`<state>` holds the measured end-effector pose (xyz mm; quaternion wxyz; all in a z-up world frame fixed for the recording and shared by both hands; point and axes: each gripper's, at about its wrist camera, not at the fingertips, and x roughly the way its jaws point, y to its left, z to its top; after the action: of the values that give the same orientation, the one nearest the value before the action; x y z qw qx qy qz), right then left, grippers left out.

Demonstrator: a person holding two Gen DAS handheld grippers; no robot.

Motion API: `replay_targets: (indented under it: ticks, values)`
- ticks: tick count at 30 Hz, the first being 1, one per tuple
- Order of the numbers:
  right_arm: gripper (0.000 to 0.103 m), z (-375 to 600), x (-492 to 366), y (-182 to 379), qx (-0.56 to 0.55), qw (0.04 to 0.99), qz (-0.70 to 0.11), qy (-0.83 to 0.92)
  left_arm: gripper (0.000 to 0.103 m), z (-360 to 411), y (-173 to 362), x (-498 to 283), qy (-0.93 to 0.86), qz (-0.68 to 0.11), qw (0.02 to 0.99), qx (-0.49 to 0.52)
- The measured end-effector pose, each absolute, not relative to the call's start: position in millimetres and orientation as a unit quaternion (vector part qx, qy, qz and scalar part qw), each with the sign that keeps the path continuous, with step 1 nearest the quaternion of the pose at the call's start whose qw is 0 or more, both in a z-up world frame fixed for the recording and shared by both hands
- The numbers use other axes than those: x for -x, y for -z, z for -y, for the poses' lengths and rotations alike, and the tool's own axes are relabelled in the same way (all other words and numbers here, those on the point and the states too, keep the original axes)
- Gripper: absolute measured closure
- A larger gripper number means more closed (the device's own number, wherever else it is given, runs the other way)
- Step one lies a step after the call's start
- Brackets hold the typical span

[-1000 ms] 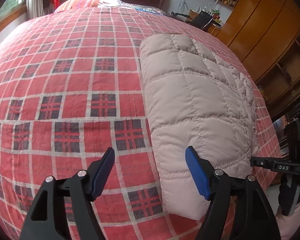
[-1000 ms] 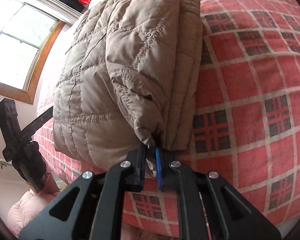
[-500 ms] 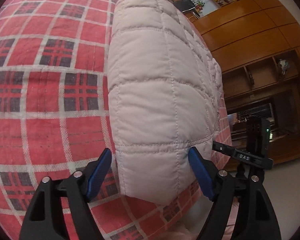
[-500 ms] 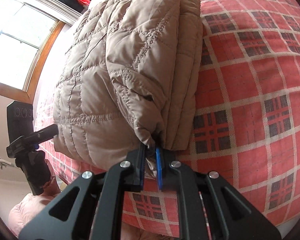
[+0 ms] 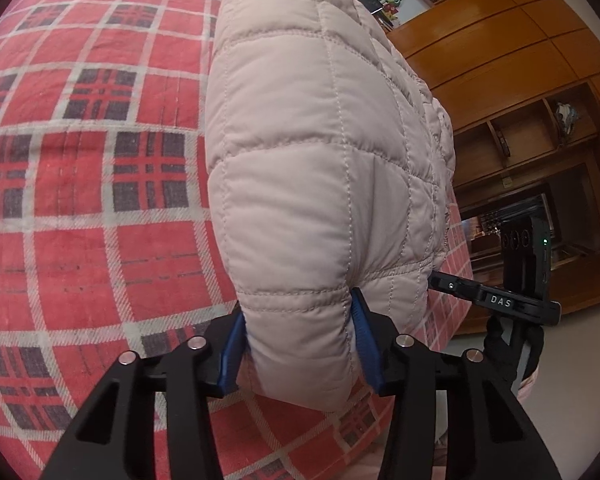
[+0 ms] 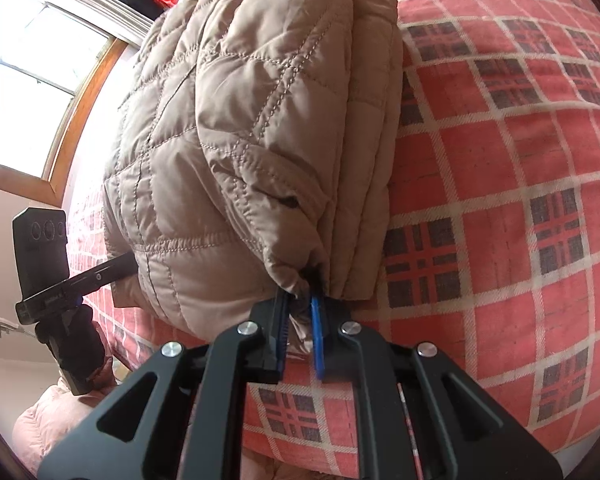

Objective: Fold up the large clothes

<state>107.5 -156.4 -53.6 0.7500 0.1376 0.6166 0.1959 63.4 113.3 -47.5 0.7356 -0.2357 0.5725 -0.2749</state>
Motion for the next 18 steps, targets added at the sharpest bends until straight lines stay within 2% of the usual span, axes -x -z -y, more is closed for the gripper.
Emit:
replay_targets:
  ticks: [3, 7, 8, 9, 11, 13, 15, 18]
  values:
    - [0.093, 154, -106, 49, -0.128, 0.754, -0.614, -0.194, 0.052, -118, 50, -63, 0.281, -0.570, 0.732, 0.244]
    - [0.088, 160, -103, 33, -0.145, 0.760, -0.598, -0.208, 0.039, -122, 41, -65, 0.299, -0.570, 0.733, 0.221]
    - [0.077, 163, -102, 28, -0.148, 0.764, -0.591, -0.213, 0.038, -125, 38, -68, 0.304, -0.570, 0.730, 0.224]
    - [0.052, 167, -101, 22, -0.150, 0.772, -0.582, -0.208, 0.036, -129, 36, -70, 0.308, -0.571, 0.725, 0.231]
    - [0.028, 176, -103, 11, -0.156, 0.789, -0.559, -0.200, 0.035, -139, 36, -82, 0.308, -0.572, 0.718, 0.249]
    - [0.028, 183, -108, 6, -0.175, 0.790, -0.546, -0.214, 0.031, -151, 33, -91, 0.299, -0.561, 0.724, 0.266]
    - [0.021, 190, -119, 8, -0.202, 0.780, -0.545, -0.233, 0.028, -158, 28, -101, 0.305, -0.550, 0.730, 0.268]
    - [0.021, 192, -141, 22, -0.217, 0.767, -0.557, -0.234, 0.027, -164, 29, -120, 0.301, -0.543, 0.738, 0.264]
